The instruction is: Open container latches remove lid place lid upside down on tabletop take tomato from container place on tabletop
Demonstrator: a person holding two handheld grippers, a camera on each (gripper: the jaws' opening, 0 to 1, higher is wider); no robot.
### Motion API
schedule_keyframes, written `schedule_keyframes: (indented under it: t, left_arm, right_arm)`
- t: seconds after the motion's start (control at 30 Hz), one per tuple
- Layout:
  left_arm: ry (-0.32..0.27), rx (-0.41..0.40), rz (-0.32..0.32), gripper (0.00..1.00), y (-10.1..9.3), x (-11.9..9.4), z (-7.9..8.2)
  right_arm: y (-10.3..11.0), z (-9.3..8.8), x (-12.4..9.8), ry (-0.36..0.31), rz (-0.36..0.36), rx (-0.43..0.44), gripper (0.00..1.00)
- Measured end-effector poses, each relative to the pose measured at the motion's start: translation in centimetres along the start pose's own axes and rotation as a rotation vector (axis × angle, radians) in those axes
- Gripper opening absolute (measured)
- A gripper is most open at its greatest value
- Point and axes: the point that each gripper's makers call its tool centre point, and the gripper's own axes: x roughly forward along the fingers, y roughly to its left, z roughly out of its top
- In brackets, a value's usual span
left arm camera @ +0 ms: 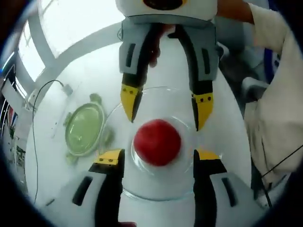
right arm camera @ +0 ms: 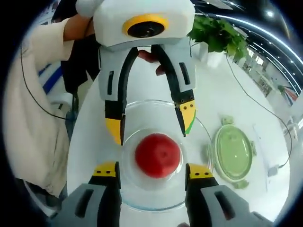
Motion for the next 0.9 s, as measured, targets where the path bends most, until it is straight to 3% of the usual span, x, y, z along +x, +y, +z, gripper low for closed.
schedule_keyframes:
  t: [0.2, 0.9]
  left_arm:
    - [0.0, -0.027, -0.01, 0.5, 0.9, 0.5, -0.6]
    - [0.003, -0.033, -0.062, 0.49, 0.5, 2.5, -0.7]
  right_arm:
    - [-0.2, -0.1, 0.8, 0.009, 0.004, -0.003, 0.51]
    - [-0.5, -0.6, 2.6, 0.022, 0.046, 0.011, 0.5]
